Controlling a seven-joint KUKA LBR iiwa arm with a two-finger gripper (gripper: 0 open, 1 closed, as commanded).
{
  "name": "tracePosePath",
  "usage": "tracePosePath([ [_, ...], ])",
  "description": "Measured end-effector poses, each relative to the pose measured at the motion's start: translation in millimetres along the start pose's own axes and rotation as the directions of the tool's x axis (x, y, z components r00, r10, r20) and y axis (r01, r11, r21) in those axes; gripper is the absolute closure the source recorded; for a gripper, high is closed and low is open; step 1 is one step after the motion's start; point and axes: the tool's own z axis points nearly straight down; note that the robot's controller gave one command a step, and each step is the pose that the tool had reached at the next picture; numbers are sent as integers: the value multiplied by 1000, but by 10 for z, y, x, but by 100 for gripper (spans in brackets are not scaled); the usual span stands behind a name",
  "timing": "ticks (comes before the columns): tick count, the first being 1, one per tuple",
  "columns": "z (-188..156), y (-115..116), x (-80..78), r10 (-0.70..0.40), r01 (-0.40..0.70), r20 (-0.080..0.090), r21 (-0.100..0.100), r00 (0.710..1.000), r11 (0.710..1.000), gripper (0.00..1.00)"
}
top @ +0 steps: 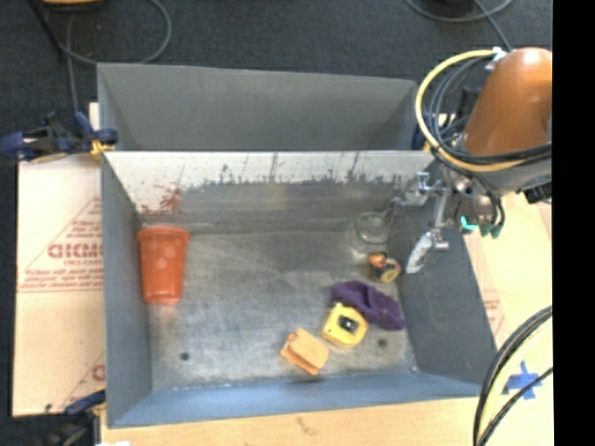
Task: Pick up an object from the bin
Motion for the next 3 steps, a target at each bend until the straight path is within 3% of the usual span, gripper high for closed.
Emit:
tracePosePath([
  [1,-48,5,-15,-2,2,8,1,1000,1000,0],
  [2,239,31,-72,-61,61,15,4,998,998,0],
  [3,847,45,45,-129,129,11,3,992,992,0],
])
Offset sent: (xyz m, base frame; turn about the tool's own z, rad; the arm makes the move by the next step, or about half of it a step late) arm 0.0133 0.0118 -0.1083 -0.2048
